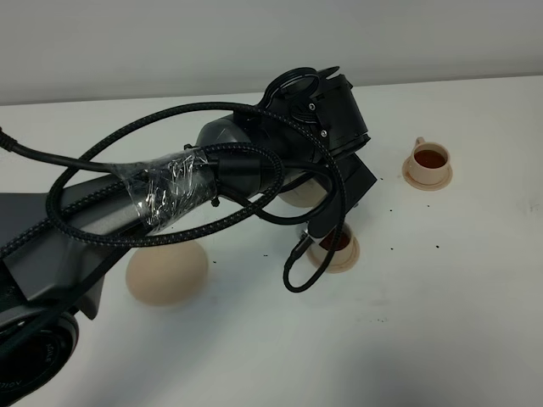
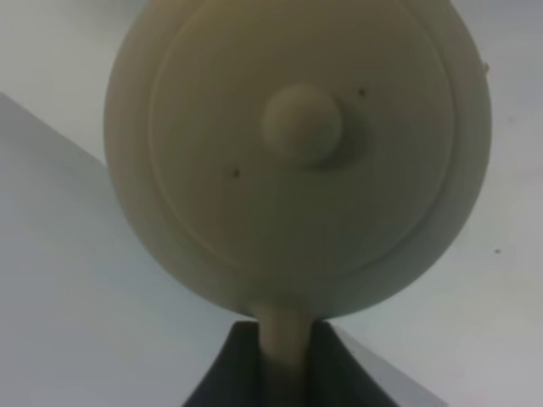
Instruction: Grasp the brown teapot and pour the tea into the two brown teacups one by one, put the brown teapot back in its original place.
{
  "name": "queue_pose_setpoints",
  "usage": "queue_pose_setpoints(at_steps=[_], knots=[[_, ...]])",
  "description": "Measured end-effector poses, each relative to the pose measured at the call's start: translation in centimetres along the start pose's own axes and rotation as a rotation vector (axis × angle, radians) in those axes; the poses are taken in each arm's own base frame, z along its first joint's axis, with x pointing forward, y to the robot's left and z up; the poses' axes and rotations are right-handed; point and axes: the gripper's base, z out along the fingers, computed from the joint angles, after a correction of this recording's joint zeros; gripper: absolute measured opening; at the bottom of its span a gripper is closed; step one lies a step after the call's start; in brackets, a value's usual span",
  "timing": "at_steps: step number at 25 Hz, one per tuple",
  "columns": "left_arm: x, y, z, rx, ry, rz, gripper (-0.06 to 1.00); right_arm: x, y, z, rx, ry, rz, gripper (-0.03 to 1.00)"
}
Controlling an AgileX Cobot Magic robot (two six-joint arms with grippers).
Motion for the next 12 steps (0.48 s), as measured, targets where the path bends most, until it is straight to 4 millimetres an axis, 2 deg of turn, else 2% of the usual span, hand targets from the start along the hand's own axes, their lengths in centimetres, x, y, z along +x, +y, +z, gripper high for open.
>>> queue_pose_setpoints(at_steps=[12], knots=[[-0.08, 0.22, -0.03, -0.024, -0.004, 0.043, 0.12, 0.0, 0.0, 0.0, 0.0, 0.0, 0.0, 0.24]])
